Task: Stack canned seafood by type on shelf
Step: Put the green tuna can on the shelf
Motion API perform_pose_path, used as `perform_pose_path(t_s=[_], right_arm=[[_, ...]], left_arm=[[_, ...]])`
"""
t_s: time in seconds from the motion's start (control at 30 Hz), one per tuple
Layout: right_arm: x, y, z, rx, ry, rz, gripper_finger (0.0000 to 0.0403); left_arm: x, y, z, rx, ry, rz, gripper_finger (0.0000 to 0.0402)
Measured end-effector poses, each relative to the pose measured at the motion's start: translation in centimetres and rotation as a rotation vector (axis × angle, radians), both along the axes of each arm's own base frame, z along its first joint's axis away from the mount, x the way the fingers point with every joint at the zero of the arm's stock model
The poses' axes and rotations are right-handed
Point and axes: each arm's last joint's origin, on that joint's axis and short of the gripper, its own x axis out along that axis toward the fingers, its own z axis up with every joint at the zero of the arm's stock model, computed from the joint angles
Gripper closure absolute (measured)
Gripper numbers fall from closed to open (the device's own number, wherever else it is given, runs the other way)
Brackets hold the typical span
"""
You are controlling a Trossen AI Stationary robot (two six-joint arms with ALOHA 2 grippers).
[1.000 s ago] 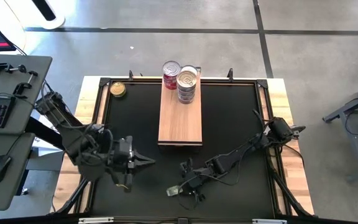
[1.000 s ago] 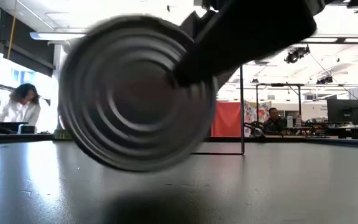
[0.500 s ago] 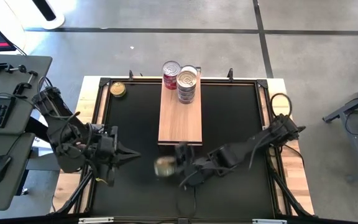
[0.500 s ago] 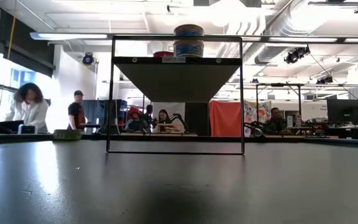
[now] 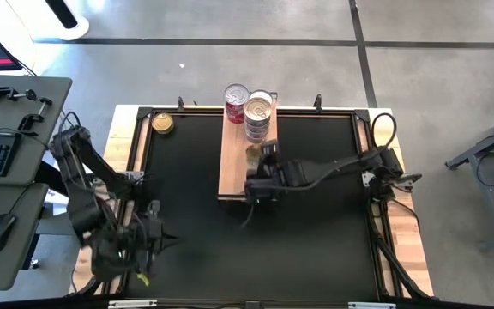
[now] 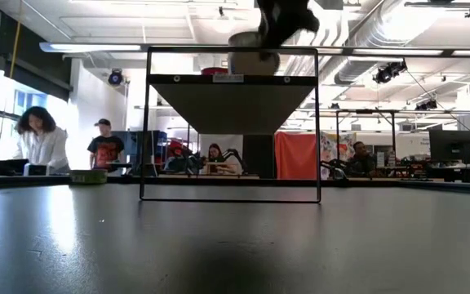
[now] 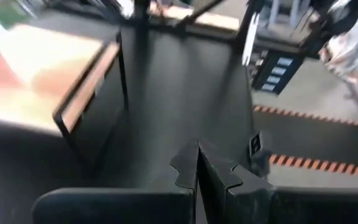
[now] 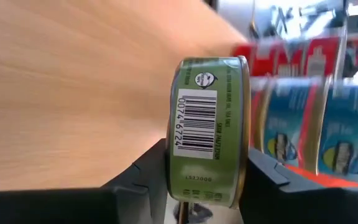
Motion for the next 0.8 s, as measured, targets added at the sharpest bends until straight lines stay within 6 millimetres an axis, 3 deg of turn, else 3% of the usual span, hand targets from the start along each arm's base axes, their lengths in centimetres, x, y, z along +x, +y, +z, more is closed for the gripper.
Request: perform_pose_path(t_s=[0.27,0.47,0.8], right_arm=[[0.6,-4.1,-1.3,0.077,0.033,-0.092,0.0271],[1.0,-4.9,-1.3,0.084,0.054,-0.051,0.027],[1.2,-5.8,-1.4,0.189,0.042,-0.057,0.0269]], left_arm=[[0.6,-3.0,-3.5,0.053,0.058,0.04,0.0402],[1.1,-3.6,-4.4,0.001,0.056,0.102,0.0402],[1.2,-3.5,-4.3,-0.045,-0.025,0.189,0.0402]])
